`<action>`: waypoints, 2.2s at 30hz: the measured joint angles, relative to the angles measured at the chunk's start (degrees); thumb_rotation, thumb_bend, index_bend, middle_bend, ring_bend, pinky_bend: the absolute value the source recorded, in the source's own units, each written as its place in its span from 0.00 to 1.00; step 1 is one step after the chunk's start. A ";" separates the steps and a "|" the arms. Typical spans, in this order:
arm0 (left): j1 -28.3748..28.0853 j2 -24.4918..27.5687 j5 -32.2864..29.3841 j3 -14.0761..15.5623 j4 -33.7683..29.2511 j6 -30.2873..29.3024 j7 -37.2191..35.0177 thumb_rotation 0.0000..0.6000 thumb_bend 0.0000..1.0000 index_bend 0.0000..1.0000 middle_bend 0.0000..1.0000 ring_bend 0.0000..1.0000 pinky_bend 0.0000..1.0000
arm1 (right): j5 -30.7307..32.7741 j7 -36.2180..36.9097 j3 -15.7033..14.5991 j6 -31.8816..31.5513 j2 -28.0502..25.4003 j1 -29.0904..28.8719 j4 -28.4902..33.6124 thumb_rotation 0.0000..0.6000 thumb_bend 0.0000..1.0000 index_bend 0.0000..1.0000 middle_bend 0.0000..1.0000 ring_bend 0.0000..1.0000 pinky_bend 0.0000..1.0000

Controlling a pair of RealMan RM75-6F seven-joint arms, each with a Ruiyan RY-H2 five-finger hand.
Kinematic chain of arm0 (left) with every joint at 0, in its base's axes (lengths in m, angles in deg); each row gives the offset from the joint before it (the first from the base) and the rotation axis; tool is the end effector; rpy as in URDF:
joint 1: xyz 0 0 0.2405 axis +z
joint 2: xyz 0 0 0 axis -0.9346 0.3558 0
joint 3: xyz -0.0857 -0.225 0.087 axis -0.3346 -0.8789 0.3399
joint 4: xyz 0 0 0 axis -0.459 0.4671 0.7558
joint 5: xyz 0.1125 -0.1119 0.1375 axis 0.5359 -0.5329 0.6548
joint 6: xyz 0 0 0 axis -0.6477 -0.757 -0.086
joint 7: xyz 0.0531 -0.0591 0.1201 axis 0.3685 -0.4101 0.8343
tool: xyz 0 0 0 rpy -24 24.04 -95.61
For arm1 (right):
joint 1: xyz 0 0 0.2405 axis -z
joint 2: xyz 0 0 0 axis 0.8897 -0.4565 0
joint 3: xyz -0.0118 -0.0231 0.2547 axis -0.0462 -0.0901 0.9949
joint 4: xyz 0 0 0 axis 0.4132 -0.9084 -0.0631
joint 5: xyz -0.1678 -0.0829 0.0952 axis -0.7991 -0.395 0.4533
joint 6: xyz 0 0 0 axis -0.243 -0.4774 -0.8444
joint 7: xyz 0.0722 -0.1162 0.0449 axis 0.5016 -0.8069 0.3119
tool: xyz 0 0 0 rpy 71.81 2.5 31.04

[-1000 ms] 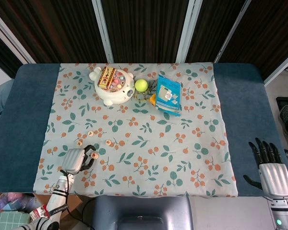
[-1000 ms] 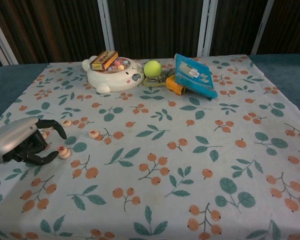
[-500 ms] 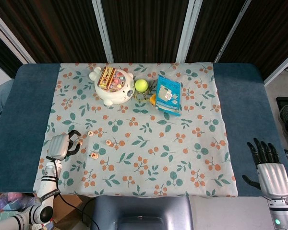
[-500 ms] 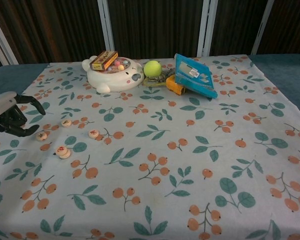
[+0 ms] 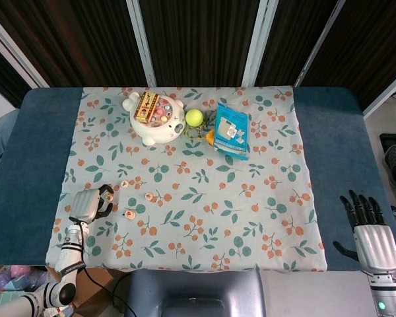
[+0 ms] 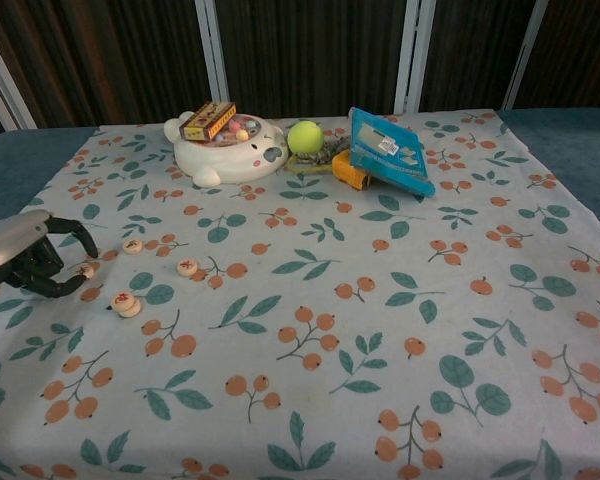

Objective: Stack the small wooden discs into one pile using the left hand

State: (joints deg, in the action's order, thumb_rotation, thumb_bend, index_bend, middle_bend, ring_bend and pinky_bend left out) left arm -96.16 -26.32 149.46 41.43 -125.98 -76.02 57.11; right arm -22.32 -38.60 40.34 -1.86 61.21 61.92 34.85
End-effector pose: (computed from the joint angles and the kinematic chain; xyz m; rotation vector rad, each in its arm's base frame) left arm -0.2711 0.3200 -0.0142 -1.4542 -1.1645 -0.8767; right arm -0.3045 -0.1555 0.1437 1.4315 -0.7557 0.7783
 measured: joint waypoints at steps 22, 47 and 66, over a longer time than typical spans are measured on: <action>-1.14 -2.35 -1.66 -0.03 5.64 2.19 -0.49 1.00 0.40 0.43 1.00 1.00 1.00 | 0.21 0.34 -0.05 0.36 -0.34 -0.08 0.18 1.00 0.12 0.00 0.00 0.00 0.00; -0.48 -0.51 0.59 -0.01 0.87 -1.11 -2.05 1.00 0.40 0.50 1.00 1.00 1.00 | 0.15 -0.15 -0.12 0.50 -0.12 -0.18 0.21 1.00 0.12 0.00 0.00 0.00 0.00; 1.18 1.36 4.84 3.73 -11.86 -6.29 3.92 1.00 0.40 0.50 1.00 1.00 1.00 | -0.20 0.78 -0.28 0.41 -0.51 -0.18 0.14 1.00 0.12 0.00 0.00 0.00 0.00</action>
State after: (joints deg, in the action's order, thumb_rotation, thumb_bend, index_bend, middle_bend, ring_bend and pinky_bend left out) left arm -94.98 -24.96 154.30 45.17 -137.85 -82.31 61.03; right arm -22.52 -37.82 40.07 -1.45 60.71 61.74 34.99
